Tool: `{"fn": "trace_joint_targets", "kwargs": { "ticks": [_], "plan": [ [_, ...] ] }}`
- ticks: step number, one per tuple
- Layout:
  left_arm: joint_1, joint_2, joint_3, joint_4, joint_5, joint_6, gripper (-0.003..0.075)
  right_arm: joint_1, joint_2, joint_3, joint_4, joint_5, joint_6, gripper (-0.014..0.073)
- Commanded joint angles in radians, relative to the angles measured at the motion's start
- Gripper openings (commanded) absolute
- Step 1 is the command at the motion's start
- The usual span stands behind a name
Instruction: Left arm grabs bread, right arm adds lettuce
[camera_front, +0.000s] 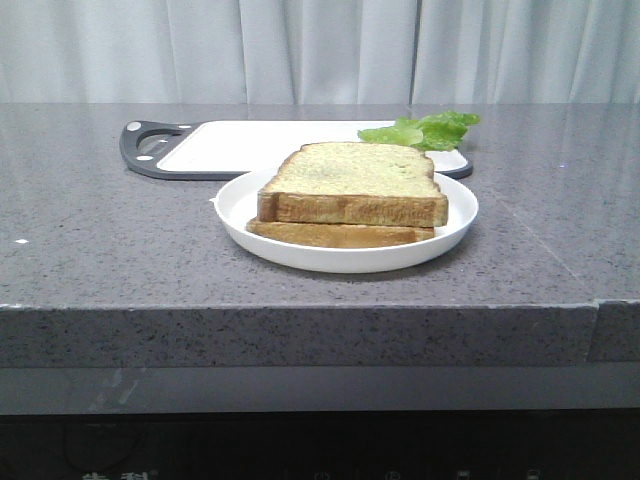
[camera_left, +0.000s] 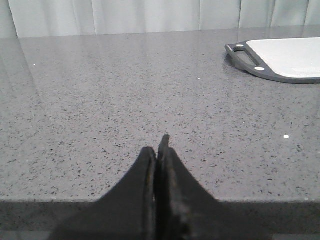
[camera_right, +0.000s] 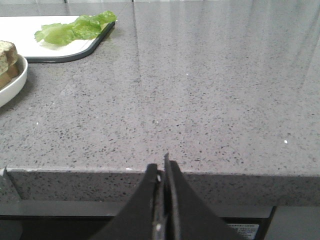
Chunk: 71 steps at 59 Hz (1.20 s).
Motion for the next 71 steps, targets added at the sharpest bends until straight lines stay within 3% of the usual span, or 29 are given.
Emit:
{"fn": "trace_joint_targets", "kwargs": {
  "ticks": [1, 25, 38, 54, 71],
  "plan": [
    [0.001, -0.017, 0.004, -0.009, -0.088, -0.002, -0.0020, 0.001, -0.023, -0.002, -0.007, -0.084, -0.003, -0.0069],
    [0.001, -0.017, -0.002, -0.036, -0.151, -0.002, -0.0020, 0.001, -0.023, -0.019, -0.005, -0.108, -0.003, -0.0069],
    [0.001, 0.012, -0.145, -0.046, -0.161, -0.002, -0.0020, 0.001, -0.008, -0.153, -0.005, -0.093, -0.003, -0.0067],
    [0.001, 0.304, -0.381, -0.042, -0.029, -0.002, -0.0020, 0.001, 0.208, -0.378, -0.006, -0.038, -0.004, -0.0067],
    [0.001, 0.460, -0.447, -0.044, -0.066, -0.002, -0.0020, 0.001, 0.333, -0.437, -0.006, -0.029, -0.004, -0.0067]
  ]
}}
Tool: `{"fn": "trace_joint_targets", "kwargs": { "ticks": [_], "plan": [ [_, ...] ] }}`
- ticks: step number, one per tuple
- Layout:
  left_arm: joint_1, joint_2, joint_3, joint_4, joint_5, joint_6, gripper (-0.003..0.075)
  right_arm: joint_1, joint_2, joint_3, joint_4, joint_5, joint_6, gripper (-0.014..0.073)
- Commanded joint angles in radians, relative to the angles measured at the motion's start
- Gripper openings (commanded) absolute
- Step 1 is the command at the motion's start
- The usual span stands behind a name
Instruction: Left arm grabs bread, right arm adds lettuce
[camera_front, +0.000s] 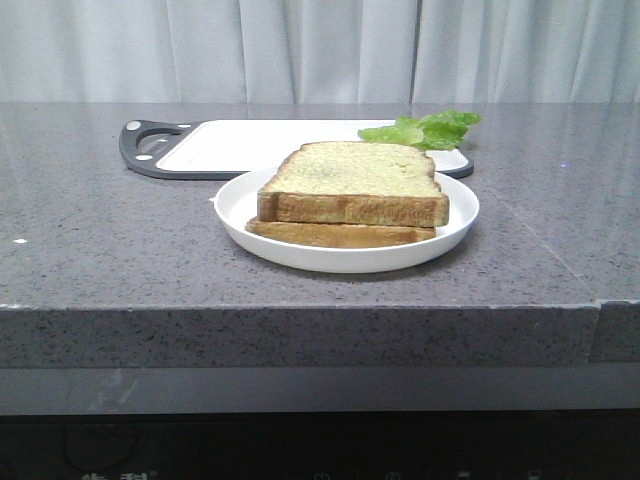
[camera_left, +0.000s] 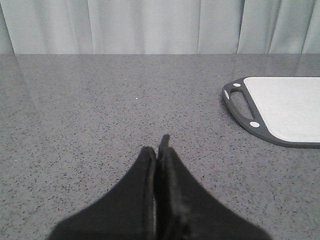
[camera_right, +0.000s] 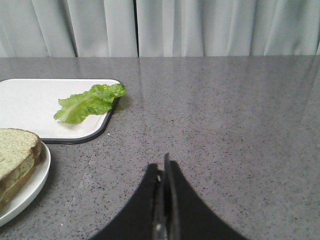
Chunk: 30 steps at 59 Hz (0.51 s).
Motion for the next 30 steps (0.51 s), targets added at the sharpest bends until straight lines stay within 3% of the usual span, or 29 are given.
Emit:
{"fn": "trace_joint_targets", "kwargs": {
  "ticks": [1, 6, 10, 13, 19, 23, 30],
  "plan": [
    [0.001, 0.015, -0.038, -0.010, -0.092, -0.002, -0.0020, 0.001, 0.018, -0.038, -0.006, -0.065, -0.004, -0.0067],
    [0.001, 0.015, -0.038, -0.010, -0.092, -0.002, -0.0004, 0.001, 0.018, -0.038, -0.006, -0.065, -0.004, -0.0047],
    [0.001, 0.015, -0.038, -0.010, -0.092, -0.002, 0.0059, 0.001, 0.018, -0.038, -0.006, -0.065, -0.004, 0.0036],
    [0.001, 0.015, -0.038, -0.010, -0.092, -0.002, 0.0144, 0.001, 0.018, -0.038, -0.006, -0.065, -0.004, 0.0133],
    [0.001, 0.015, -0.038, -0.010, -0.097, -0.002, 0.0386, 0.001, 0.018, -0.038, -0.006, -0.065, -0.004, 0.0377],
    [0.001, 0.017, -0.034, -0.018, -0.133, -0.002, 0.0501, 0.001, 0.018, -0.038, -0.006, -0.065, -0.004, 0.0472],
    [-0.002, 0.028, -0.040, -0.133, -0.166, -0.002, 0.0536, 0.001, 0.018, -0.038, -0.006, -0.065, -0.004, 0.0508]
  ]
}}
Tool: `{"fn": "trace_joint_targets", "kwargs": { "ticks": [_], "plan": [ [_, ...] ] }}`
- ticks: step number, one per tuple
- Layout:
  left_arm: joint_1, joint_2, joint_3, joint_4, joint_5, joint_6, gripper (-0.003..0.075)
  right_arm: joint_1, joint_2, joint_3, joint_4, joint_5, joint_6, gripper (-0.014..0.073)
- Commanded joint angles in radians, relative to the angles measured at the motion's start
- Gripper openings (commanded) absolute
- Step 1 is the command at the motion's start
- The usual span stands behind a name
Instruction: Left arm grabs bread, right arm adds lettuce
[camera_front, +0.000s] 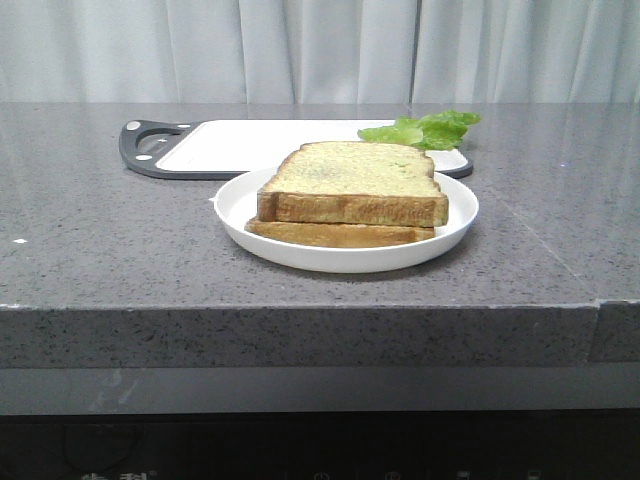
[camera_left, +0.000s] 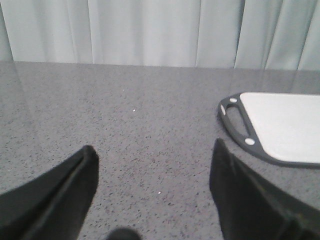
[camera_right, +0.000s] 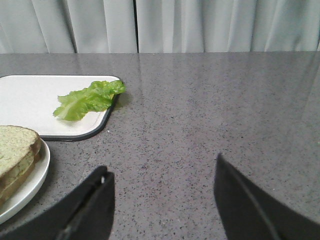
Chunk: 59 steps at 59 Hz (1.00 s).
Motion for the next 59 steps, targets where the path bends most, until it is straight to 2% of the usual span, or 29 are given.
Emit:
{"fn": "trace_joint_targets", "kwargs": {
  "ticks": [1, 13, 22, 37, 49, 59],
  "plan": [
    [-0.004, 0.023, -0.044, -0.088, -0.100, -0.002, 0.0536, 0.001, 0.016, -0.038, -0.006, -0.069, -0.004, 0.0508],
    [-0.100, 0.184, -0.227, -0.197, 0.184, -0.002, 0.0536, 0.001, 0.016, -0.038, -0.006, -0.066, -0.004, 0.0508],
    [-0.249, 0.392, -0.416, -0.267, 0.338, -0.002, 0.0536, 0.001, 0.016, -0.038, -0.006, -0.055, -0.004, 0.0508],
    [-0.507, 0.712, -0.645, -0.264, 0.356, 0.000, 0.0533, 0.001, 0.016, -0.038, -0.006, -0.051, -0.004, 0.0508],
    [-0.613, 0.957, -0.789, -0.264, 0.360, 0.000, 0.0533, 0.001, 0.016, -0.038, -0.006, -0.051, -0.004, 0.0508],
    [-0.648, 1.098, -0.871, -0.264, 0.368, 0.000, 0.0533, 0.001, 0.016, -0.038, -0.006, -0.051, -0.004, 0.0508]
  ]
}}
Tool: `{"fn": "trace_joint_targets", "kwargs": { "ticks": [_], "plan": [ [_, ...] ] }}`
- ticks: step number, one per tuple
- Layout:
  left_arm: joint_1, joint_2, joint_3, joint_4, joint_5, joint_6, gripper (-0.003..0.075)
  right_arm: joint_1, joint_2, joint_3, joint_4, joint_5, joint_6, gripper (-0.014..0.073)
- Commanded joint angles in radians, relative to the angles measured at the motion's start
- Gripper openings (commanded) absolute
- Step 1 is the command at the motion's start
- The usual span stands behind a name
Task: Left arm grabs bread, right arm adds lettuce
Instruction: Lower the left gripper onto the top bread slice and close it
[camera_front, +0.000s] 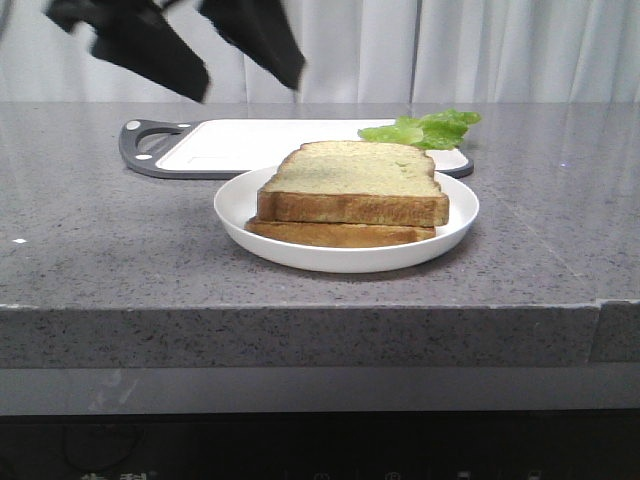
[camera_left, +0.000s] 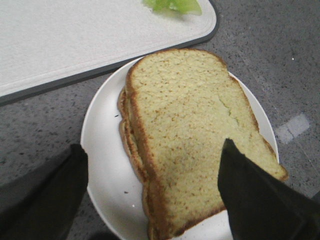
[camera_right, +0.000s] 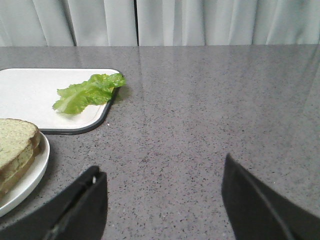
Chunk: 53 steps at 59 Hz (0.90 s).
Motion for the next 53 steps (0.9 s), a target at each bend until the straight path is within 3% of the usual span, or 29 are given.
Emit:
{"fn": "trace_joint_targets", "kwargs": {
  "ticks": [1, 25, 43, 53],
  "plan": [
    [-0.017, 0.025, -0.068, -0.021, -0.039, 0.000, 0.0533, 0.001, 0.016, -0.036, -0.006, -0.074, -0.004, 0.0508],
    [-0.017, 0.166, -0.105, -0.023, -0.018, 0.000, 0.0507, 0.001, 0.016, -0.036, -0.006, -0.074, -0.004, 0.0508],
    [-0.015, 0.147, -0.105, -0.021, -0.016, 0.000, 0.0128, 0.001, 0.016, -0.036, -0.006, -0.074, -0.004, 0.0508],
    [-0.015, 0.130, -0.105, -0.021, -0.012, 0.000, 0.0008, 0.001, 0.016, -0.036, -0.006, -0.074, -0.004, 0.0508]
  ]
}}
